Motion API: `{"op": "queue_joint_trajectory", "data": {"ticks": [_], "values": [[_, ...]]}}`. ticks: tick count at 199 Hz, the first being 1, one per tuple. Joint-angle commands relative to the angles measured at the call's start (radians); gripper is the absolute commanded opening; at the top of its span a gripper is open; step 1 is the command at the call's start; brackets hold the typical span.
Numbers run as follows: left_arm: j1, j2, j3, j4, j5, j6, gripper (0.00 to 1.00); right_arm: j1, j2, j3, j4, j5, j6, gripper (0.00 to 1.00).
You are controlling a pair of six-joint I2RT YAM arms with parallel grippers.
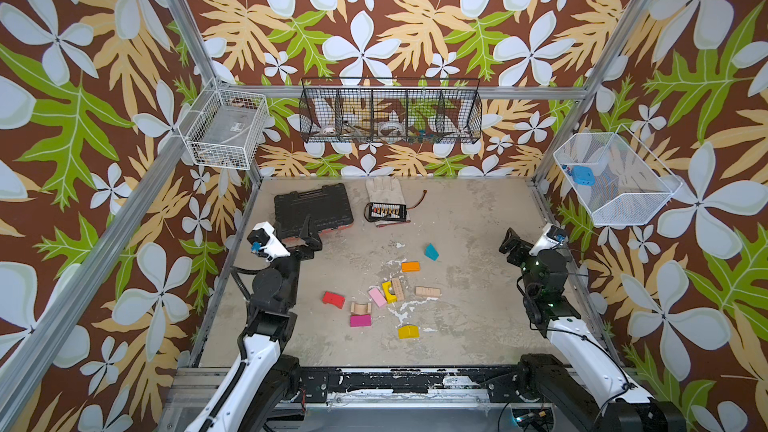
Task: Build the wood block tower
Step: 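Move the right gripper over the block pile while the left arm lifts slightly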
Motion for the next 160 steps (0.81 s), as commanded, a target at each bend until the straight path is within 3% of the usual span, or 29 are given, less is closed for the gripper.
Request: {"op": "queue_joint_trajectory", "data": {"ticks": [1,17,25,47,82,116,160], "values": [[0.0,-0.102,-0.106,-0.016,0.119,-0.118,1.0,0.052,0.003,0.092,-0.173,-0.103,0.051,1.0],[0.002,-0.184,-0.139,-0.142,-0.121,-0.341,1.0,0.114,0.049,0.149,-0.224,-0.185,0.038,1.0],[0.004,-0.209,-0.147,-0.207,-0.183,-0.428,1.0,0.151,0.082,0.181,-0.252,-0.228,0.034,0.99],[0.008,-0.235,-0.163,-0.186,-0.158,-0.391,1.0,0.302,0.187,0.264,-0.377,-0.206,-0.027,0.91],[0.008,-0.209,-0.143,-0.212,-0.2,-0.349,0.97,0.459,0.332,0.276,-0.374,-0.246,-0.08,0.92],[0.007,-0.168,-0.123,-0.187,-0.171,-0.311,0.95,0.482,0.5,0.299,-0.358,-0.36,-0.079,0.92],[0.007,-0.101,-0.097,-0.187,-0.163,-0.296,0.93,0.533,0.621,0.326,-0.392,-0.346,-0.092,0.91]]}}
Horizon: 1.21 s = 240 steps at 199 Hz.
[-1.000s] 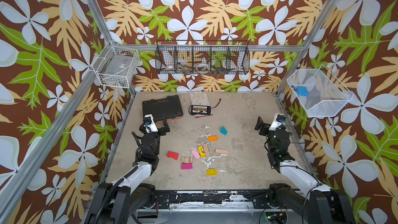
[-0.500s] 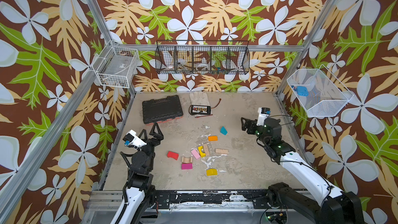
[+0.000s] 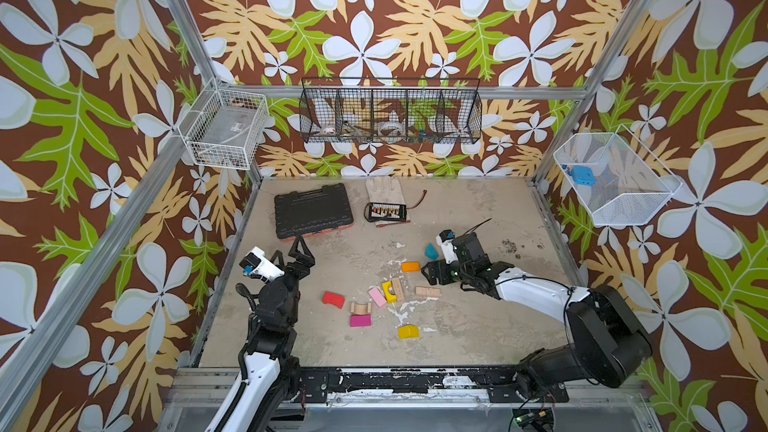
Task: Build the wood block tower
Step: 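Move the right gripper over the block pile while the left arm lifts slightly, then grasp the plain wooden bar block with the right gripper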
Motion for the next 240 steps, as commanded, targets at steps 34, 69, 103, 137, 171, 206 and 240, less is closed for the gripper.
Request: {"op": "queue_joint_trajectory", "data": {"ticks": [34,69,103,137,171,206,240], "values": [[0.001,0.031,0.032,0.012,0.012,0.026,0.92,0.142,0.072,-0.007,-0.047,0.072,-0.031,0.91],[0.002,0.034,0.021,0.024,0.008,0.027,0.92,0.206,0.121,0.017,-0.081,0.131,-0.045,0.87],[0.001,0.033,0.021,0.022,0.007,0.032,0.92,0.277,0.108,0.019,-0.116,0.224,-0.031,0.82],[0.001,0.038,0.019,0.027,0.006,0.033,0.92,0.341,0.107,0.006,-0.152,0.298,0.002,0.73],[0.001,0.044,0.019,0.027,0.001,0.035,0.92,0.406,0.083,-0.009,-0.177,0.366,0.041,0.71],[0.001,0.034,0.019,0.022,0.003,0.035,0.92,0.432,0.081,-0.016,-0.191,0.402,0.065,0.52],[0.001,0.031,0.015,0.022,0.002,0.035,0.92,0.432,0.085,-0.012,-0.196,0.416,0.07,0.38]]}}
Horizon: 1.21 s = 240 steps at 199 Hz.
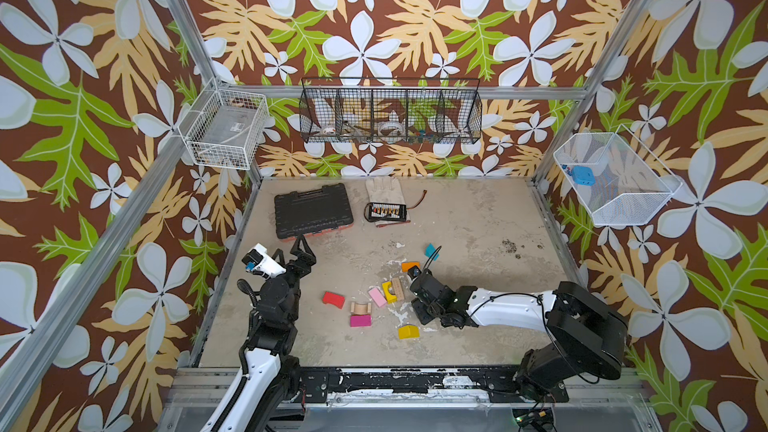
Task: Build the wood block tower
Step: 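Grasp the plain wooden bar block with the right gripper, then carry the wooden bar farther from the robot and stand it upright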
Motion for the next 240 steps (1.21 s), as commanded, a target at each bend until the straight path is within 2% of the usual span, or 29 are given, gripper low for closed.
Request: {"op": "queue_joint_trajectory", "data": {"ticks": [1,26,52,93,122,140,153,178,204,240], "values": [[0.0,0.0,-0.001,0.02,-0.001,0.011,0.92,0.0,0.004,0.0,-0.063,0.038,0.015,0.37],[0.001,-0.001,0.001,0.02,0.0,0.01,0.92,0.0,0.022,0.019,-0.079,0.039,0.015,0.25],[0.001,0.001,0.0,0.019,0.005,0.014,0.92,0.0,0.03,0.081,-0.13,0.049,0.007,0.23],[0.0,0.03,0.034,-0.019,0.029,0.022,0.92,-0.051,0.046,0.32,-0.253,0.104,-0.036,0.2],[0.002,0.035,0.033,-0.015,0.035,0.015,0.92,-0.125,0.136,0.489,-0.309,0.098,-0.03,0.17],[0.0,0.033,0.034,-0.011,0.045,0.012,0.92,-0.161,0.207,0.589,-0.35,0.101,-0.008,0.1],[0.001,0.032,0.033,-0.011,0.042,0.009,0.92,-0.169,0.248,0.638,-0.361,0.119,-0.001,0.09],[0.001,0.031,0.03,-0.005,0.05,0.003,0.92,-0.189,0.295,0.668,-0.349,0.146,0.011,0.09],[0.001,0.033,0.03,-0.002,0.052,0.0,0.92,-0.246,0.315,0.616,-0.285,0.075,0.013,0.07],[0.001,0.041,0.025,0.009,0.052,-0.002,0.92,-0.28,0.352,0.578,-0.255,0.055,0.001,0.05]]}}
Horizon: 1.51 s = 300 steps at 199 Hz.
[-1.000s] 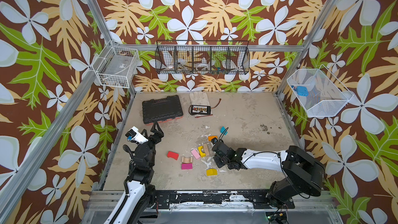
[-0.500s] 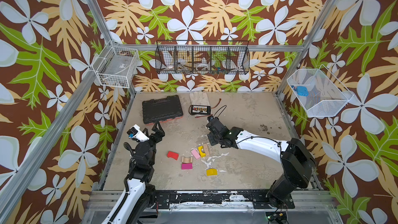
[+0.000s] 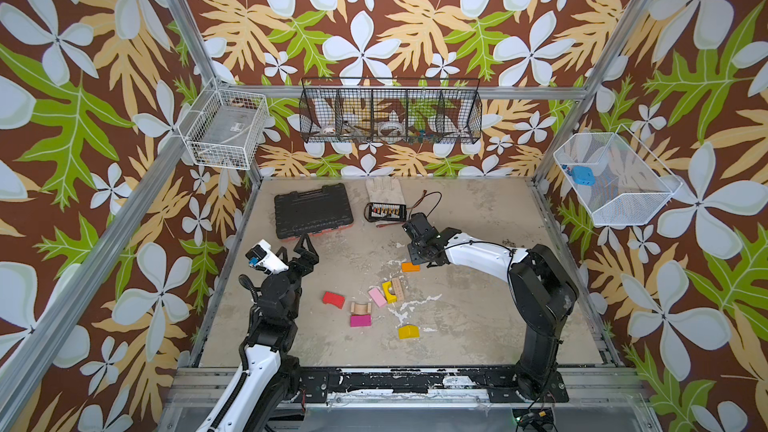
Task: Build the wood block tower
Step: 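Carry the wooden bar farther from the robot and stand it upright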
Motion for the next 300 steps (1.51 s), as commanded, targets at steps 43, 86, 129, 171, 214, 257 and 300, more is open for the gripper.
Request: {"op": "queue_joint_trajectory", "data": {"ticks": [43,86,129,171,214,257,300], "values": [[0.001,0.032,0.0,0.037,0.005,-0.009,0.92,-0.02,0.031,-0.02,0.038,-0.005,0.002,0.06],[0.001,0.034,0.001,0.037,0.006,-0.011,0.92,-0.077,0.063,-0.028,0.042,-0.01,0.011,0.06],[0.002,0.032,0.002,0.036,0.007,-0.012,0.92,-0.144,0.054,-0.053,0.041,-0.004,0.035,0.06],[0.001,0.027,0.002,0.036,0.007,-0.012,0.92,-0.144,0.013,-0.093,0.065,-0.041,0.047,0.06],[0.001,0.028,0.0,0.037,0.006,-0.009,0.92,-0.094,0.03,-0.093,0.072,-0.07,0.054,0.07],[0.001,0.034,0.002,0.04,0.007,-0.009,0.92,-0.093,0.059,-0.086,0.069,-0.082,0.065,0.17],[0.002,0.033,0.002,0.041,0.01,-0.011,0.92,-0.091,0.03,-0.096,0.073,-0.057,0.065,0.41]]}}
